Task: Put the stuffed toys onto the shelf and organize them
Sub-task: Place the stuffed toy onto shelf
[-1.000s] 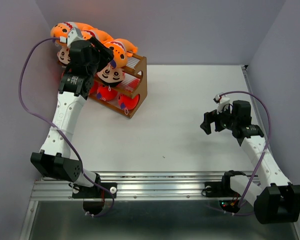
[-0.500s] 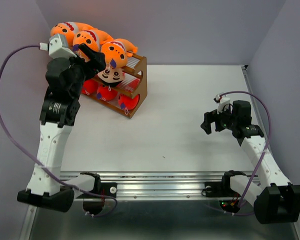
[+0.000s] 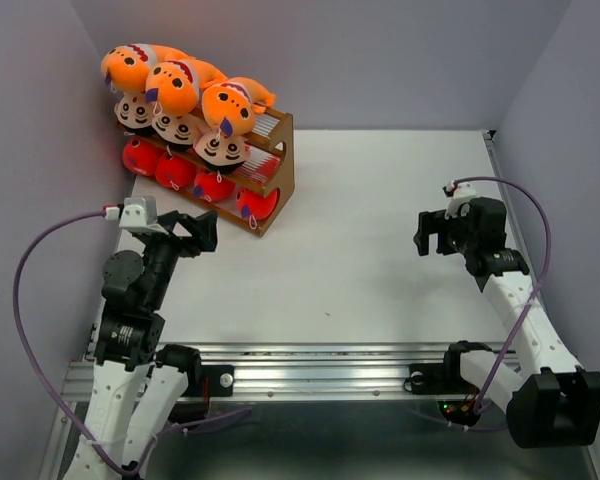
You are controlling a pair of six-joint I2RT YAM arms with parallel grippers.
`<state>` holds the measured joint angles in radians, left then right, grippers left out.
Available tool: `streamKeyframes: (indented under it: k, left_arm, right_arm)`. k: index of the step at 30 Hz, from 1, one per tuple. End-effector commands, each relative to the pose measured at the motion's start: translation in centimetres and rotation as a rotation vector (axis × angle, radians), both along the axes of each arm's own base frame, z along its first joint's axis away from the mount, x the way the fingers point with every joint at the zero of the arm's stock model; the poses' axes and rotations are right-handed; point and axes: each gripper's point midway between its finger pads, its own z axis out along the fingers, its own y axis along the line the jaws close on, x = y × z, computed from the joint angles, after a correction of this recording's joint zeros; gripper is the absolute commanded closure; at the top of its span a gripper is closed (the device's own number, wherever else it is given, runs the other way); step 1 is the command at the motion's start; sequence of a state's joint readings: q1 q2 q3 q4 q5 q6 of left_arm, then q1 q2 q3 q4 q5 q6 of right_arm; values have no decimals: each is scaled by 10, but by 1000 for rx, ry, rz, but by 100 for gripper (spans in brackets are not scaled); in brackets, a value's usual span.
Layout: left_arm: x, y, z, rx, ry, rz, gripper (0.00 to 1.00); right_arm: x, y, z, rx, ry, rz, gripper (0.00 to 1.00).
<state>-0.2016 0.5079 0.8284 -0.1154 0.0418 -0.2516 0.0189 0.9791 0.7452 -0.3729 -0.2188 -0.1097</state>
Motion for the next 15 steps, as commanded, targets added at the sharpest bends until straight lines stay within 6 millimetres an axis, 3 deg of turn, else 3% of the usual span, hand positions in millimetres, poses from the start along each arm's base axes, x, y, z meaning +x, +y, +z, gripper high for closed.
streamKeyframes:
  k: [1,3,5,8,9,15]
  left_arm:
    - [-10,-2,-35,-14,-43,-23,1]
    - [-9,-3,-58,-14,-12,-26,1]
    - [-11,0,-67,-12,-4,-11,1]
    - [-13,1,-63,-4,-25,-10,1]
    - [-13,1,-61,4,-34,-13,1]
    - [-10,-3,-75,36,15,-37,1]
  right_arm:
    - [22,-24,48,-38,-165,-138,0]
    - [20,-24,61,-45,-212,-130,0]
    - [16,-23,67,-39,-245,-124,0]
    - [13,-25,82,-9,-332,-159,0]
    - [11,-31,71,0,-321,-210,0]
    - [13,-64,71,-22,-357,-410,0]
